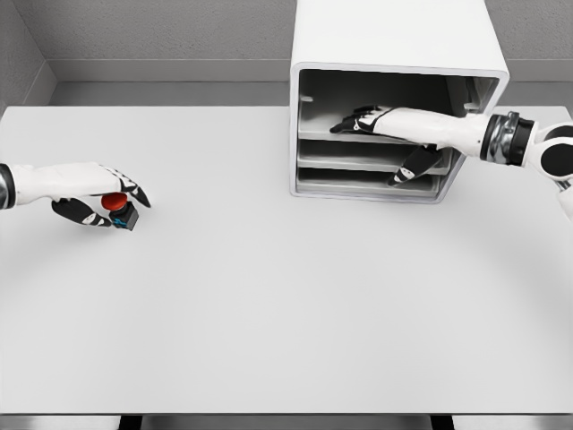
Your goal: Slide open multi-storey tabletop storage cabinets and put open load switch and slide close multi-storey tabletop storage cabinets
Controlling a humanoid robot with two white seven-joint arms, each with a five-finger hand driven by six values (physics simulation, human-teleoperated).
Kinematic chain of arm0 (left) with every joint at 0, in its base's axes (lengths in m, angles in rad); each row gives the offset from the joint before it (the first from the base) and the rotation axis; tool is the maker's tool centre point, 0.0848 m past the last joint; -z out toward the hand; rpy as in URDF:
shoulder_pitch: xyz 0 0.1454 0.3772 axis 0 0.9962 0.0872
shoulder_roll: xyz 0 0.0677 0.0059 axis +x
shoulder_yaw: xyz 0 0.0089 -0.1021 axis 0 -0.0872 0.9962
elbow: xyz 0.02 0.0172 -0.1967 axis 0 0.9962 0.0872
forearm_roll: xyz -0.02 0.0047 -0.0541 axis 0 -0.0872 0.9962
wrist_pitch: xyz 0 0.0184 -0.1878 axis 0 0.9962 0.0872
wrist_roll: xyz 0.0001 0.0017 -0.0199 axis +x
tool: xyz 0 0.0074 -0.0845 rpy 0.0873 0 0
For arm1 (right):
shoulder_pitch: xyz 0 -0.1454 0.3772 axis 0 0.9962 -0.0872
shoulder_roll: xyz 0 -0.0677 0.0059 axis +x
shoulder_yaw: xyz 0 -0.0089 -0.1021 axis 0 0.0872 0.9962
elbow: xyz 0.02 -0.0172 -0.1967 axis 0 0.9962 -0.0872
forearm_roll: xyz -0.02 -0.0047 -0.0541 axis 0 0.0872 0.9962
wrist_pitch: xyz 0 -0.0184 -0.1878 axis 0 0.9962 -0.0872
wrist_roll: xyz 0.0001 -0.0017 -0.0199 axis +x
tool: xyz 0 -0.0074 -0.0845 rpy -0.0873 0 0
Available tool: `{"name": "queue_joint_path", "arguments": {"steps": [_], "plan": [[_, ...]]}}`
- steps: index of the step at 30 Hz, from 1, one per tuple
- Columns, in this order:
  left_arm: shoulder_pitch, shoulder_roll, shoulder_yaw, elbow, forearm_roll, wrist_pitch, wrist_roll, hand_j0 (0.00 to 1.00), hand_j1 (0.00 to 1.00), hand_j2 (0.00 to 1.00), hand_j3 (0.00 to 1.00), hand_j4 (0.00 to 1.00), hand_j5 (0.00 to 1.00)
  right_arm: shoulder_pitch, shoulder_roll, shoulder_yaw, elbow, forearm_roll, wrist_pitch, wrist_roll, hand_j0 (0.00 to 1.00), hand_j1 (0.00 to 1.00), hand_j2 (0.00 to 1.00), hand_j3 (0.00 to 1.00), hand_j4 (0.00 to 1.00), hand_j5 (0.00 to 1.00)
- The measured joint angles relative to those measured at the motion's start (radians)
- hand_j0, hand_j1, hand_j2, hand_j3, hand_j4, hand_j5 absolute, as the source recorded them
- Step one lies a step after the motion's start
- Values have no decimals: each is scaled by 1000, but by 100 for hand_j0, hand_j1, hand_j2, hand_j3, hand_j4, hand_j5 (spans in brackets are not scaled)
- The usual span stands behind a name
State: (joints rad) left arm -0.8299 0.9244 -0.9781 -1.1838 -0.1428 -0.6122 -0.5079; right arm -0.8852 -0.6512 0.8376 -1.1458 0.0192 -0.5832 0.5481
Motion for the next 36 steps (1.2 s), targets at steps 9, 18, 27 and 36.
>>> {"name": "queue_joint_path", "arguments": {"steps": [9,18,27,36], "plan": [[0,7,-2,1,1,1,0,51,51,51,51,51,51,22,-42,4,-85,66,-6,-12,100,100,100,100,100,100],[-11,1,-13,1,3,1,1,45,45,45,45,45,45,52,-104,-1,-197,67,-22,-10,100,100,100,100,100,100],[-64,-3,-14,-16,11,-1,1,46,46,46,46,46,46,97,-162,-19,-291,59,-30,-8,100,100,100,100,100,100],[-95,-13,-14,-43,15,-1,2,45,45,45,45,45,45,129,-199,-40,-355,57,-30,-9,100,100,100,100,100,100]]}}
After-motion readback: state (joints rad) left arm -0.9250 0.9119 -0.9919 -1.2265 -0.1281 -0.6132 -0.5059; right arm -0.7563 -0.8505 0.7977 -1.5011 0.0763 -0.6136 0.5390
